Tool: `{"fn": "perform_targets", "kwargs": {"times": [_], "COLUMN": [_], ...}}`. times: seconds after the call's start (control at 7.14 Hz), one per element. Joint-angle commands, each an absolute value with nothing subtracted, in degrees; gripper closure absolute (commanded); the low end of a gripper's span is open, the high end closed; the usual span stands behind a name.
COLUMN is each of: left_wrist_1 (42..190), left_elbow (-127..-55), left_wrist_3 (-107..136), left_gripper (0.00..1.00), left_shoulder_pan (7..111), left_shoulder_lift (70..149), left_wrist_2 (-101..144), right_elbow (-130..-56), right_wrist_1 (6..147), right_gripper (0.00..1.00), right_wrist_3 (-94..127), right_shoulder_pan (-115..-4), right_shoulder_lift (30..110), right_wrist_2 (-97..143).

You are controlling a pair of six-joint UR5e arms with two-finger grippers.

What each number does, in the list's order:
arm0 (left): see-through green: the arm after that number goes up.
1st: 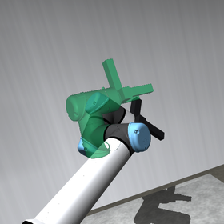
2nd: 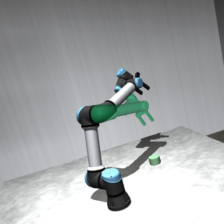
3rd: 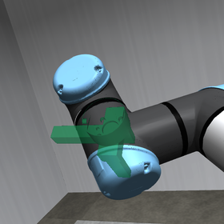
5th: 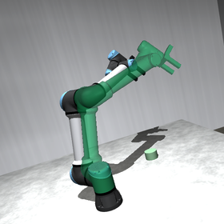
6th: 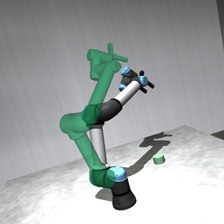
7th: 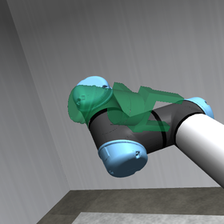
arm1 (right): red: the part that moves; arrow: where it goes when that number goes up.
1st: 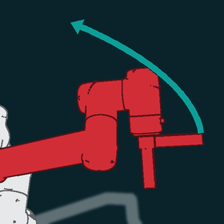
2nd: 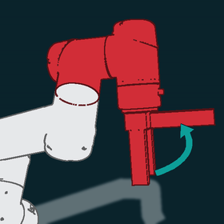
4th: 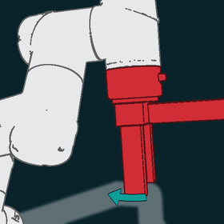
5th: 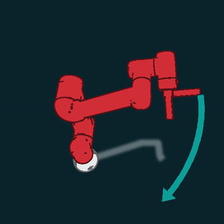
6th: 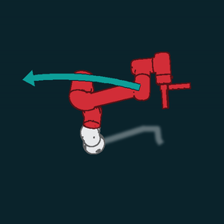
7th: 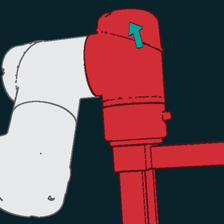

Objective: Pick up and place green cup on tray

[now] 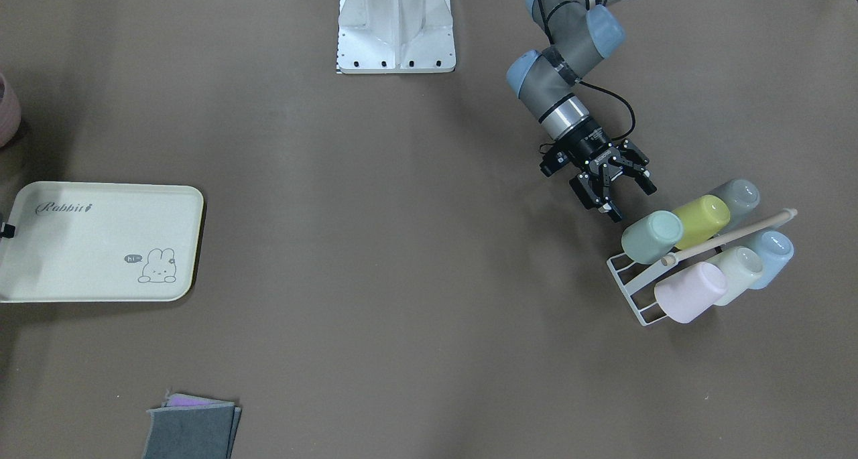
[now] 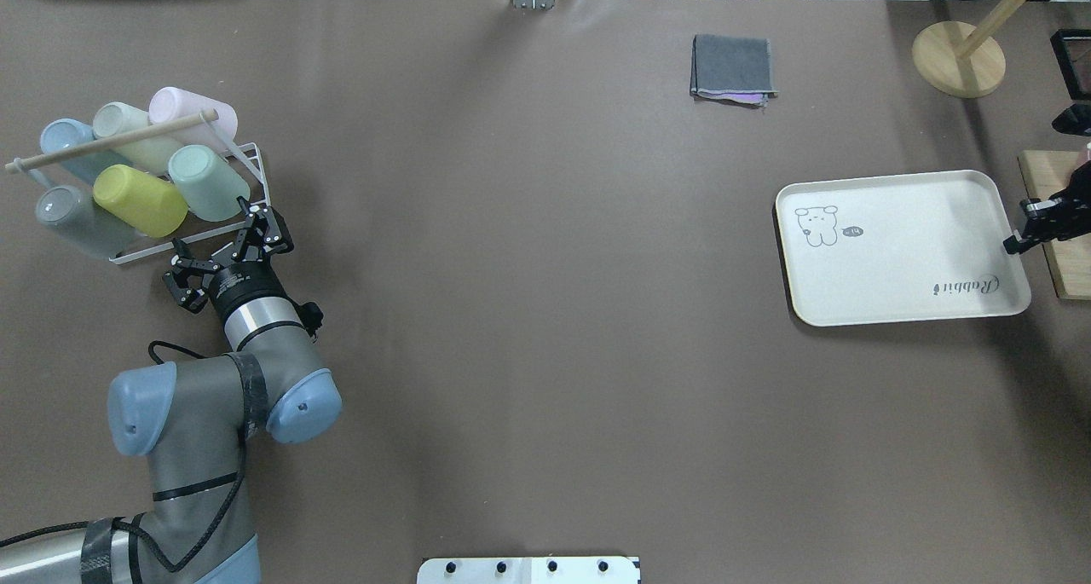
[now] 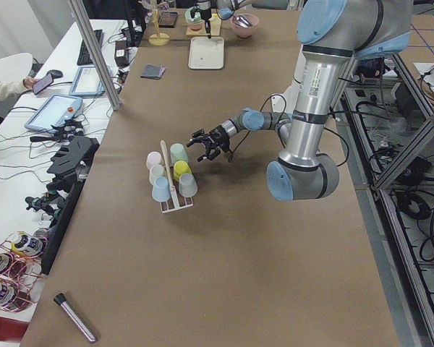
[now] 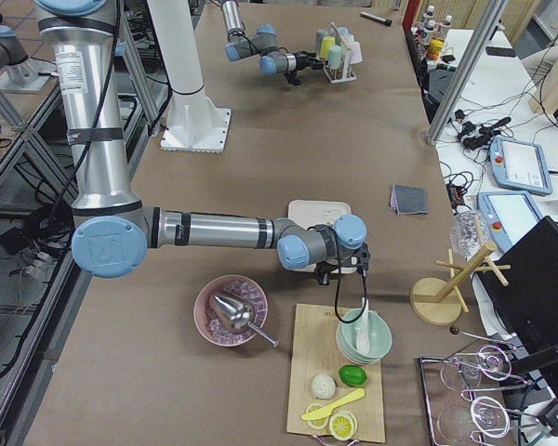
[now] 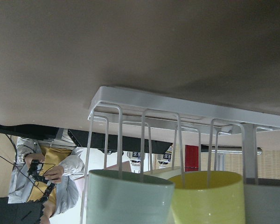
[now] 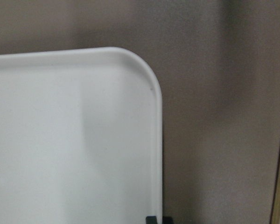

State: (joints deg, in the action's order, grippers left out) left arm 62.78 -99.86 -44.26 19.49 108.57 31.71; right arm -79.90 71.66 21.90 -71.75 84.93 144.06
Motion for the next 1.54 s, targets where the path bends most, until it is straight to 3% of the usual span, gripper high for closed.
{"fn": "perform_targets", "kwargs": {"times": [0.0, 0.42, 0.7, 1.4], "left_wrist_1": [63.5, 66.0, 69.6, 69.8], "left_elbow": [-98.4, -95.9, -93.3, -91.9], "left_wrist_3": [-47.2, -47.3, -47.3, -47.6], "left_gripper": [0.02, 0.02, 0.02, 0.02], "left_shoulder_pan": [19.6, 20.2, 21.3, 22.8], "left_shoulder_lift": [109.4, 109.4, 109.4, 109.2], "left_wrist_2": [27.9, 26.3, 26.3, 26.2], "right_elbow": [-81.1, -86.5, -91.9, -94.7], "right_wrist_1": [71.6, 70.8, 70.3, 69.1], "right_gripper": [1.00, 1.00, 1.00, 1.00], "right_wrist_3": [21.5, 25.3, 36.3, 57.2], "right_shoulder_pan": [-75.1, -75.5, -69.3, -52.4], "right_shoulder_lift": [86.0, 87.3, 86.0, 73.7], "right_wrist_2": [149.8, 152.1, 150.4, 141.3]}}
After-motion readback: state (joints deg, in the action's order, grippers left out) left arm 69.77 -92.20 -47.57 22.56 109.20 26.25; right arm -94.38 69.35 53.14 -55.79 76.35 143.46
